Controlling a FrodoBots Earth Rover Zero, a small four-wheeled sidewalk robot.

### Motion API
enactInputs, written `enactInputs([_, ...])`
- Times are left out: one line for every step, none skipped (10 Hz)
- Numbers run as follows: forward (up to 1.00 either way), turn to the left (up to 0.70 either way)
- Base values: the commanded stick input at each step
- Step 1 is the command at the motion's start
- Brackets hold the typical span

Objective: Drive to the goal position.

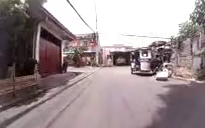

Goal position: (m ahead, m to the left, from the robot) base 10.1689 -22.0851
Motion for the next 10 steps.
enactInputs([1.00,0.00])
enactInputs([1.00,0.00])
enactInputs([1.00,0.00])
enactInputs([1.00,0.00])
enactInputs([1.00,0.00])
enactInputs([1.00,0.00])
enactInputs([1.00,0.00])
enactInputs([1.00,0.00])
enactInputs([1.00,0.00])
enactInputs([1.00,-0.26])
